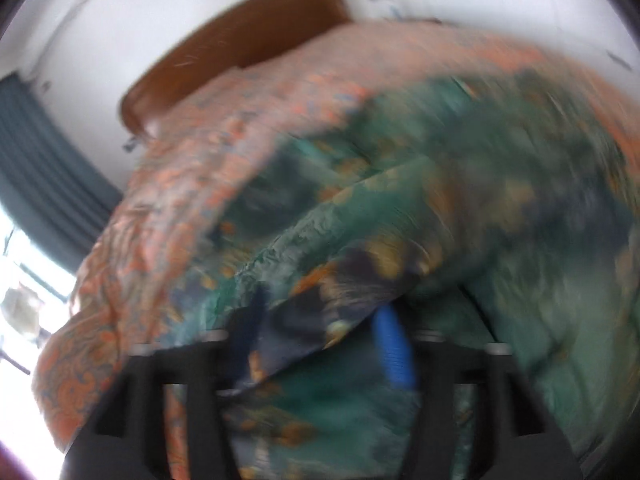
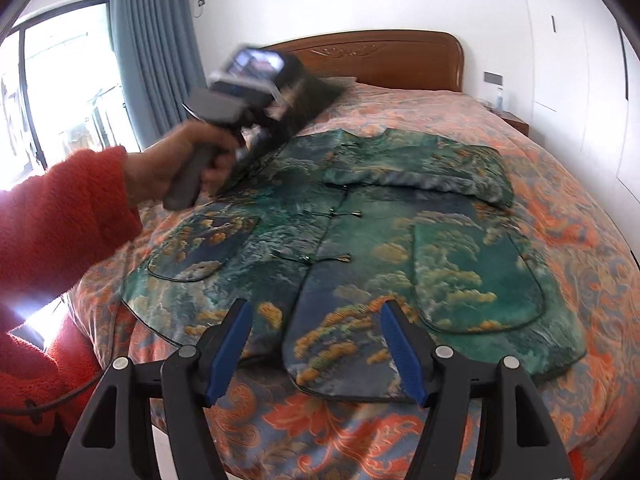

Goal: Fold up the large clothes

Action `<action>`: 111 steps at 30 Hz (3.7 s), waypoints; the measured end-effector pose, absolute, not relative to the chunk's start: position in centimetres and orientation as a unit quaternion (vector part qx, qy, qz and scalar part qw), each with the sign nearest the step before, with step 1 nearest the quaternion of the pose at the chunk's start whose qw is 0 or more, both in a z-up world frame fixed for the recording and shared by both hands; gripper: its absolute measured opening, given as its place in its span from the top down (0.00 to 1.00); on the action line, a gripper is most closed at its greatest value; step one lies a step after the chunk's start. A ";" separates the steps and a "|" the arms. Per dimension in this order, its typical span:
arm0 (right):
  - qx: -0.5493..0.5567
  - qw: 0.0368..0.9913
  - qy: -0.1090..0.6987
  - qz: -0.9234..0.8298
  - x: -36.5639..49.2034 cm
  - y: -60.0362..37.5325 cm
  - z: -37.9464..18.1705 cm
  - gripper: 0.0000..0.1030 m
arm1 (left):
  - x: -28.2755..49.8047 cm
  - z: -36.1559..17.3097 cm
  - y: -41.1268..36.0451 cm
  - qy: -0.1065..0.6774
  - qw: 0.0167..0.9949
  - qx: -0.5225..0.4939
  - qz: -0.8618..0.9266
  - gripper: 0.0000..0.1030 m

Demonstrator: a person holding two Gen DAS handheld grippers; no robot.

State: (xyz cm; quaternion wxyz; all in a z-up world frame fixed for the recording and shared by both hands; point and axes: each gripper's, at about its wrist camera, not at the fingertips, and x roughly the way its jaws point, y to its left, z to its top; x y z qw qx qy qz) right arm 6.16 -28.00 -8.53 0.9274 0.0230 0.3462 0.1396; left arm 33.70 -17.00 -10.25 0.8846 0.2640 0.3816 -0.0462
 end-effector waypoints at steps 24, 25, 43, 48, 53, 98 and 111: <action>0.271 0.814 0.481 0.183 35.1 -31.0 -10.7 0.34 | 19.6 -8.6 4.1 0.410 0.911 -0.037 0.012 0.10; 0.295 0.799 0.489 0.187 36.7 -30.6 -11.9 0.34 | 19.0 -8.8 4.6 0.411 0.911 -0.041 0.014 0.10; 0.110 0.867 0.483 0.059 42.6 -28.0 -13.9 0.86 | 16.2 -11.3 5.6 0.428 0.902 -0.043 0.024 0.10; 0.136 0.874 0.464 0.052 41.2 -29.1 -13.7 0.64 | 15.9 -11.8 6.1 0.437 0.897 -0.050 0.033 0.10; 0.103 0.891 0.440 0.044 39.5 -29.3 -11.8 0.55 | 15.4 -11.9 6.3 0.431 0.899 -0.063 0.038 0.10; 0.121 0.902 0.412 -0.039 10.5 -45.7 -9.8 0.46 | 14.5 -15.3 9.6 0.525 0.843 -0.112 -0.036 0.05; 0.197 0.802 0.554 0.106 16.1 -50.4 -16.4 0.42 | 14.9 -18.2 7.5 0.568 0.805 -0.125 -0.117 0.06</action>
